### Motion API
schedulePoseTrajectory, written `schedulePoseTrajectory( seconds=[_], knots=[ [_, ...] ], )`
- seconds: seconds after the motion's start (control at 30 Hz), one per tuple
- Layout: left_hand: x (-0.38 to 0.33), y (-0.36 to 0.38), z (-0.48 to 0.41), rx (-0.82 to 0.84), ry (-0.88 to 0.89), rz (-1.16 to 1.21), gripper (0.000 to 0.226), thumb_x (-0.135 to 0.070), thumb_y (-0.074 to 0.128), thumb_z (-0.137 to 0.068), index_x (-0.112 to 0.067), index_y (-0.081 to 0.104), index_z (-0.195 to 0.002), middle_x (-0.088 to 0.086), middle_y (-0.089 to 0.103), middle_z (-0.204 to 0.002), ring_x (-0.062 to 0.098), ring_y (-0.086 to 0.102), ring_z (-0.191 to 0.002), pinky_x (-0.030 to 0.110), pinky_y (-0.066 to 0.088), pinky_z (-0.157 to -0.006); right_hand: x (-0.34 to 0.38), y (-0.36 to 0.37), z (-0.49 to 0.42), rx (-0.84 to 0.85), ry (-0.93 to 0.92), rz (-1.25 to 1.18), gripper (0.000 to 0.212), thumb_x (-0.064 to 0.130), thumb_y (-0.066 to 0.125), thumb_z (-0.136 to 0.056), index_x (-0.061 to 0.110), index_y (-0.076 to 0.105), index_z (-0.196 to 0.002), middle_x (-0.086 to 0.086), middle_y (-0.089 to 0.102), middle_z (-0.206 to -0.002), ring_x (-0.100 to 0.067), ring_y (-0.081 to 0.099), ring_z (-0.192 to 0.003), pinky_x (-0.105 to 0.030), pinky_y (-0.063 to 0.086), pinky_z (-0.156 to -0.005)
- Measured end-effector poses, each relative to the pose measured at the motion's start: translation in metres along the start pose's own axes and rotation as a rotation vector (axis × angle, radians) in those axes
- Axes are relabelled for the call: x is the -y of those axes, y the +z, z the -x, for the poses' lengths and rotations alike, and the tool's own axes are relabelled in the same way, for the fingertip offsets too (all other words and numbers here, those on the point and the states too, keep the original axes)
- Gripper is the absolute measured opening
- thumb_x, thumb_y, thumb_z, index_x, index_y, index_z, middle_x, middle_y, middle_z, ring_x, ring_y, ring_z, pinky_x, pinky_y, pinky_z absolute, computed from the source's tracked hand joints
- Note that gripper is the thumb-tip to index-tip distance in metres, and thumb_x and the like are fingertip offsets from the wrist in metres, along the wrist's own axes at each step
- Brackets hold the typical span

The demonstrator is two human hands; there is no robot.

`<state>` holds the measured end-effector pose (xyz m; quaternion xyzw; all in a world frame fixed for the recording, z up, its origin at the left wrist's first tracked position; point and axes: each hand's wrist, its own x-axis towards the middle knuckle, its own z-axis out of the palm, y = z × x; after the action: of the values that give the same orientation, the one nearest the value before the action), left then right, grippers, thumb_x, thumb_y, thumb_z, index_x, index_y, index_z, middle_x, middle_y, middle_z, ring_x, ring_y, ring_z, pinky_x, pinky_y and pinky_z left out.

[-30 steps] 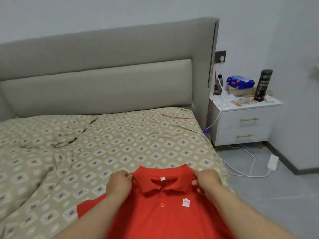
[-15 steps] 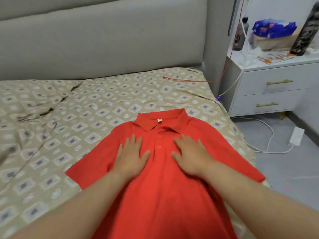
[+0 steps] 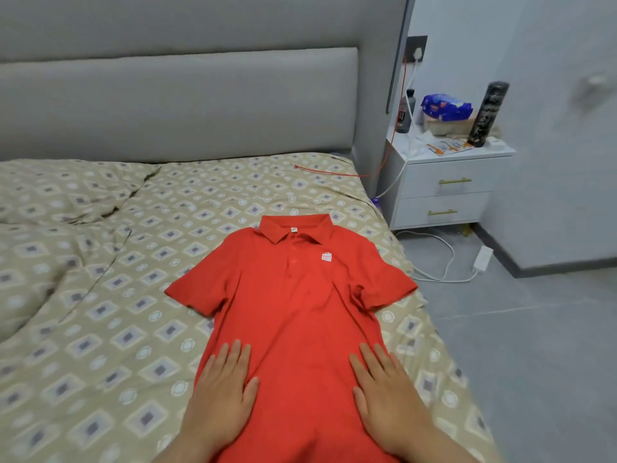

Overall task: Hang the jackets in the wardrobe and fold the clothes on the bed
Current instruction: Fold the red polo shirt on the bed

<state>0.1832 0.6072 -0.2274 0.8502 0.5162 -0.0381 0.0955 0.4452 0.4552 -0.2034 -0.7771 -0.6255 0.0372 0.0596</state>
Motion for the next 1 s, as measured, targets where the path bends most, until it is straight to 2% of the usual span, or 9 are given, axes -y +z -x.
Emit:
schedulePoseTrajectory(
  seconds=[0.1,0.17,0.3,0.37,0.43,0.6,0.7,0.83,1.0],
  knots=[
    [0.013,0.001,0.058,0.013,-0.021,0.061,0.089,-0.063,-0.005,-0.080,-0.022,0.010,-0.157,0.000,0.007,-0.165,0.017,0.003,-0.152,0.033,-0.002,-0.121,0.003,0.003,0.053,0.081,0.084,-0.124,0.061,0.039,0.060,-0.090,0.018,0.049,-0.145,-0.010,0.040,-0.154,-0.025,0.044,-0.139,-0.039,0.030,-0.117],
    [0.022,0.001,0.094,-0.047,-0.117,0.144,0.086,-0.065,0.017,-0.086,-0.016,0.024,-0.156,0.009,0.021,-0.163,0.025,0.021,-0.150,0.040,0.018,-0.120,0.008,0.001,0.079,0.126,0.260,-0.300,0.065,0.036,0.055,-0.093,0.017,0.035,-0.152,-0.008,0.034,-0.155,-0.025,0.036,-0.141,-0.035,0.027,-0.117],
    [0.037,-0.002,0.139,-0.192,-0.560,0.484,0.060,-0.039,0.073,-0.082,-0.001,0.057,-0.125,0.023,0.061,-0.120,0.040,0.059,-0.109,0.050,0.047,-0.094,0.027,-0.023,0.093,0.071,0.596,-0.676,0.023,0.032,0.064,-0.090,0.013,0.062,-0.103,0.001,0.063,-0.094,-0.016,0.059,-0.088,-0.027,0.046,-0.078],
    [0.036,-0.010,0.151,-0.106,-0.645,0.617,0.033,-0.036,0.073,-0.084,-0.007,0.066,-0.097,0.015,0.068,-0.096,0.034,0.064,-0.090,0.043,0.049,-0.083,0.034,-0.028,0.092,0.225,0.668,-0.863,0.019,0.031,0.067,-0.088,0.014,0.064,-0.080,0.004,0.063,-0.067,-0.011,0.058,-0.059,-0.023,0.044,-0.054],
    [0.034,-0.018,0.157,-0.033,-0.593,0.766,0.023,-0.027,0.071,-0.088,-0.007,0.070,-0.077,0.010,0.070,-0.073,0.029,0.065,-0.073,0.039,0.049,-0.072,0.040,-0.028,0.092,0.310,0.721,-1.081,0.013,0.021,0.069,-0.086,0.009,0.069,-0.083,0.002,0.064,-0.058,-0.010,0.056,-0.045,-0.018,0.039,-0.043],
    [0.042,-0.035,0.156,-0.018,-0.604,1.300,0.022,-0.020,0.053,-0.101,-0.001,0.063,-0.104,0.019,0.069,-0.084,0.033,0.063,-0.075,0.055,0.052,-0.074,0.038,-0.032,0.085,0.107,0.801,-1.497,0.014,0.016,0.051,-0.101,0.012,0.062,-0.109,-0.011,0.071,-0.091,-0.024,0.065,-0.071,-0.033,0.053,-0.061],
    [0.045,-0.053,0.155,-0.048,-0.687,1.498,0.016,-0.017,0.049,-0.103,-0.005,0.058,-0.101,0.014,0.065,-0.070,0.026,0.059,-0.056,0.048,0.057,-0.056,0.012,-0.043,0.083,-0.049,0.818,-1.421,0.020,0.017,0.047,-0.102,0.012,0.063,-0.113,-0.014,0.070,-0.097,-0.029,0.066,-0.081,-0.046,0.058,-0.076],
    [0.051,-0.063,0.161,-0.021,-0.743,1.411,0.007,-0.001,0.053,-0.097,0.002,0.059,-0.100,0.018,0.064,-0.069,0.024,0.057,-0.050,0.030,0.049,-0.039,-0.037,-0.055,0.099,-0.102,0.905,-1.186,0.015,0.016,0.049,-0.100,0.008,0.062,-0.102,-0.008,0.055,-0.067,-0.019,0.047,-0.048,-0.022,0.034,-0.041],
    [0.044,-0.022,0.181,0.096,-0.809,1.158,0.008,-0.001,0.061,-0.093,0.003,0.057,-0.087,0.018,0.059,-0.064,0.024,0.053,-0.052,0.027,0.039,-0.049,-0.064,-0.035,0.137,0.014,0.883,-0.826,0.015,0.010,0.054,-0.096,0.000,0.065,-0.092,-0.020,0.064,-0.082,-0.034,0.064,-0.076,-0.037,0.050,-0.067]
  ],
)
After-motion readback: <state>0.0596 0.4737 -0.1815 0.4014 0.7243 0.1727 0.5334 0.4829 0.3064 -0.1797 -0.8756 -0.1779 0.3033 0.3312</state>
